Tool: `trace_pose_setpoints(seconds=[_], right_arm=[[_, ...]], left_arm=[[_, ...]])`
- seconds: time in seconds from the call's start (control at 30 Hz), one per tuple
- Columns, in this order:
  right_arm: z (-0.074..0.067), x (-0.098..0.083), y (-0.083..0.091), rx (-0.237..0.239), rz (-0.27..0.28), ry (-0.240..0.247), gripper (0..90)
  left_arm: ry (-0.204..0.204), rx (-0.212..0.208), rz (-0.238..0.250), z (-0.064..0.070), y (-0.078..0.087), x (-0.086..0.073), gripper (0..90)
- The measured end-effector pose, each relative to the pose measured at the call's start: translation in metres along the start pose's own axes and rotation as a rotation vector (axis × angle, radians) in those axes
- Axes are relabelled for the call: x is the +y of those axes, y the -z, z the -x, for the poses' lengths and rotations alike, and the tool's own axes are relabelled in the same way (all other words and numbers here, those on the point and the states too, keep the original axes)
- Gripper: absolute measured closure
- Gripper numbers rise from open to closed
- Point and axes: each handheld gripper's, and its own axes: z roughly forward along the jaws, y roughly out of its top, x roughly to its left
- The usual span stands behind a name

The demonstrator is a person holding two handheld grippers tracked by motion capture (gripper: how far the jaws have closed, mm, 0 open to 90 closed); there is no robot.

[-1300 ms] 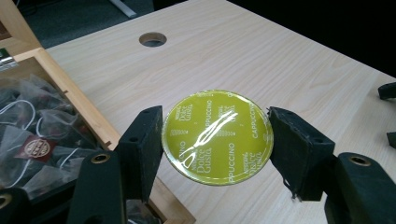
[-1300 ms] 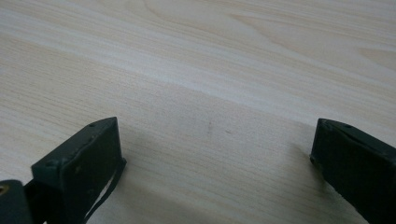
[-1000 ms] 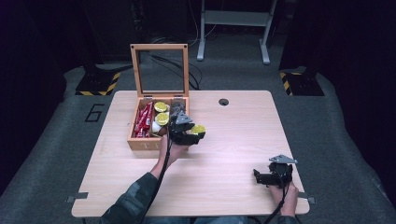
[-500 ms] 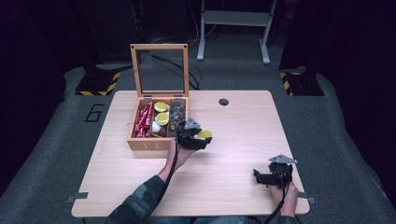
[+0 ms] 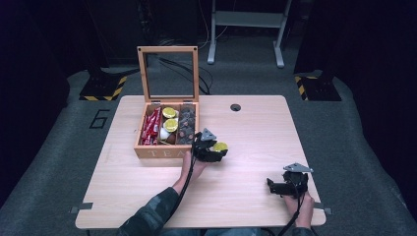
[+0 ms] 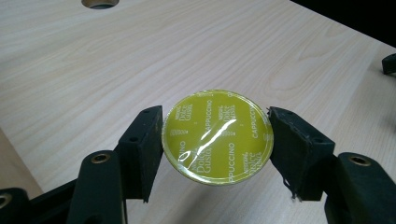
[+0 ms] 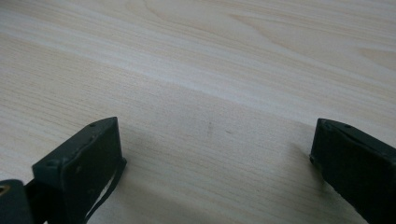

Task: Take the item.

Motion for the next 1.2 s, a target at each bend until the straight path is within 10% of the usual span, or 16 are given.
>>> trace_pose_setpoints(seconds=[1.2], right_arm=[[0.000,0.000,0.000,-0.001,0.002,0.005,1.5]], left_arm=[[-0.025,-0.004,-0.079,0.009,-0.027,-0.008,37.0]])
